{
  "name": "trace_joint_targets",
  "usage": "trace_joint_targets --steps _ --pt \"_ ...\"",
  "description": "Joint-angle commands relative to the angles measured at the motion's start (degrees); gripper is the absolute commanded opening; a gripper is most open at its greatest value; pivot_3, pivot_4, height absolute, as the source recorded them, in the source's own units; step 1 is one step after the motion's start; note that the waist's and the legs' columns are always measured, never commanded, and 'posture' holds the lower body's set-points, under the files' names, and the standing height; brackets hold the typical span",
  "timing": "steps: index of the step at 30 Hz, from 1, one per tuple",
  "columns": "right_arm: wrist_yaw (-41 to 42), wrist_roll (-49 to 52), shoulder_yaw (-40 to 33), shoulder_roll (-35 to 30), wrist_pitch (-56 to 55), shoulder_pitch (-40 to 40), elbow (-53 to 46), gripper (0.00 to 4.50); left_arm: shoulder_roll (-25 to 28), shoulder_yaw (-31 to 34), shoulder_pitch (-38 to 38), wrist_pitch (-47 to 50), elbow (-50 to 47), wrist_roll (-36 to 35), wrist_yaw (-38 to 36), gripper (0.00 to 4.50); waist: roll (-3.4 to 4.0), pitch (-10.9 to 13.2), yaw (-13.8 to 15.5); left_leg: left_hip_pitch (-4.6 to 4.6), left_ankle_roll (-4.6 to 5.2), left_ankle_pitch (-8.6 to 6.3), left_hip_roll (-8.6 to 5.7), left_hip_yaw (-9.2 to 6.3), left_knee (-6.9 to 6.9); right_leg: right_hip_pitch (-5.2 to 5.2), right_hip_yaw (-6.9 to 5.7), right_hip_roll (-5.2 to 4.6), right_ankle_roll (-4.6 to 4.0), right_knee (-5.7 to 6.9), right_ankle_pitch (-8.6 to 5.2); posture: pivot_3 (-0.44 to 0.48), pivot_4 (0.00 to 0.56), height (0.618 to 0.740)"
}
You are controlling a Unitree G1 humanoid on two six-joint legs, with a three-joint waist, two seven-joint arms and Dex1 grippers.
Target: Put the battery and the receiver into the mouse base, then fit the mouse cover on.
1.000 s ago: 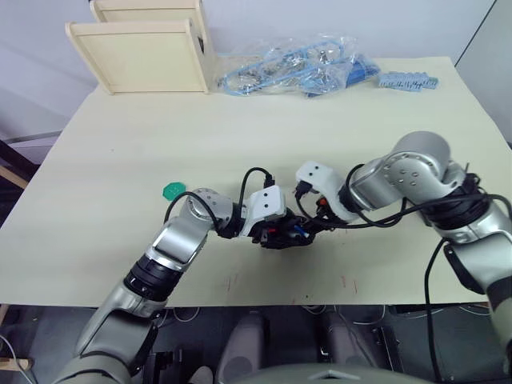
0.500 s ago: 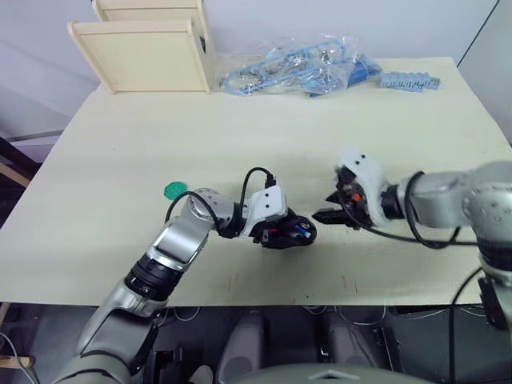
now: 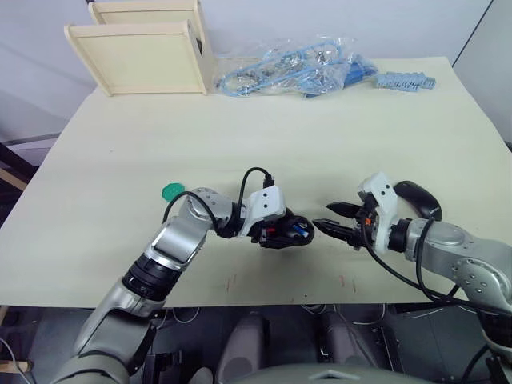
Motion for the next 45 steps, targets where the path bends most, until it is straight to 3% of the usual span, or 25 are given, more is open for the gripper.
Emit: trace_joint_targets --steps 1,6,28,45 --pt "2.3 -4.09 1.28 2.25 -5.12 0.71 1.32 2.3 0.39 -1.32 0.89 0.14 0.36 0.86 -0.01 2.92 0.0 0.0 0.02 0.0 0.0 0.0 0.0 0.0 0.0 0.0 0.0 0.0 0.0 -0.01 0.0 0.0 0.15 0.74" --pt "5.24 -8.56 4.24 3.3 -7.23 0.1 2.76 0.05 0.61 -1.3 0.74 -0.2 0.83 0.94 -0.16 2.92 0.01 0.01 0.03 -0.01 0.0 0.0 0.0 0.0 0.0 0.0 0.0 0.0 0.0 -0.01 0.0 0.0 0.15 0.74" --pt "7.96 -16.47 6.8 9.91 -8.14 -1.05 6.23 0.05 0.32 -1.62 0.76 0.07 0.63 0.92 -0.22 2.92 0.01 0.0 0.0 0.03 -0.01 0.0 0.0 0.0 0.0 0.0 0.02 0.01 -0.01 0.03 0.0 0.0 0.15 0.74" --pt "9.73 -21.34 9.22 10.84 -8.34 -0.84 8.2 0.05 -0.15 -1.72 0.85 -0.05 1.05 0.89 0.2 2.92 0.02 -0.01 0.02 0.04 -0.01 0.0 0.0 0.01 0.01 0.0 0.03 0.01 -0.01 0.04 0.0 0.0 0.15 0.74"
